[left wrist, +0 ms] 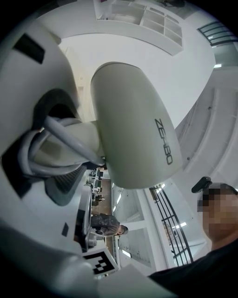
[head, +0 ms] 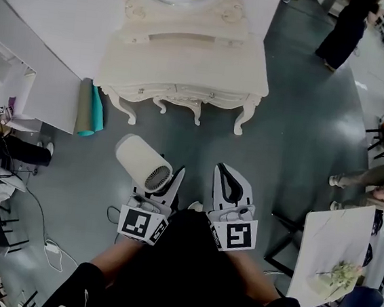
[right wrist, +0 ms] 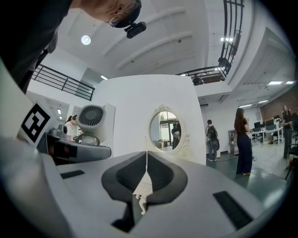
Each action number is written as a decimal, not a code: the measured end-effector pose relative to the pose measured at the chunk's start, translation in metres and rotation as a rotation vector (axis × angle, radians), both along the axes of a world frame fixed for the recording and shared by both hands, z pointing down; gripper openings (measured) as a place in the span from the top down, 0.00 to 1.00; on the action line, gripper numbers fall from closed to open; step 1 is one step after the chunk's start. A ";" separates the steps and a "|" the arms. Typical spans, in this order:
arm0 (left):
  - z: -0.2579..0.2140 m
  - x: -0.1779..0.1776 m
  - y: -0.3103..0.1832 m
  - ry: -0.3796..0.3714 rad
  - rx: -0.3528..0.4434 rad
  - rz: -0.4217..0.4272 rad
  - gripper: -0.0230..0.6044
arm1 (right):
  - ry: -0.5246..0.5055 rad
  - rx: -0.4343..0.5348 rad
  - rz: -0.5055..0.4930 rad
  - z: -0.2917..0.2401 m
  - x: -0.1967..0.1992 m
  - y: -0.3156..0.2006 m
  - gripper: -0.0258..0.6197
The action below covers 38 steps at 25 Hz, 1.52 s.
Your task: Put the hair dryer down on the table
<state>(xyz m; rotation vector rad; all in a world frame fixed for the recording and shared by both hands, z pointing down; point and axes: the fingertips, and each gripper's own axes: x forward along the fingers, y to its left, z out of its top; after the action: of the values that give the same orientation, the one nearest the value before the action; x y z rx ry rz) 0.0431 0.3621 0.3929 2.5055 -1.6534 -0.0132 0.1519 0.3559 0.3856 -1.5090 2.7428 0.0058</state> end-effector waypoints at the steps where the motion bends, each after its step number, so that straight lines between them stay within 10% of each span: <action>1: 0.000 0.002 -0.002 0.000 0.001 0.002 0.57 | -0.001 -0.003 0.007 0.001 0.004 -0.003 0.93; 19: 0.015 -0.011 -0.068 -0.003 -0.028 0.033 0.57 | 0.003 -0.042 0.089 0.015 0.010 -0.074 0.93; 38: 0.008 -0.093 -0.243 0.047 -0.028 0.058 0.57 | 0.094 -0.034 0.070 -0.002 -0.082 -0.250 0.93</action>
<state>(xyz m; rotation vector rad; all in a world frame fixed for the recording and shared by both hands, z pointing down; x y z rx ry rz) -0.0499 0.1193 0.4014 2.5114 -1.5517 -0.0426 0.0700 0.1060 0.3833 -1.6548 2.7728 0.0313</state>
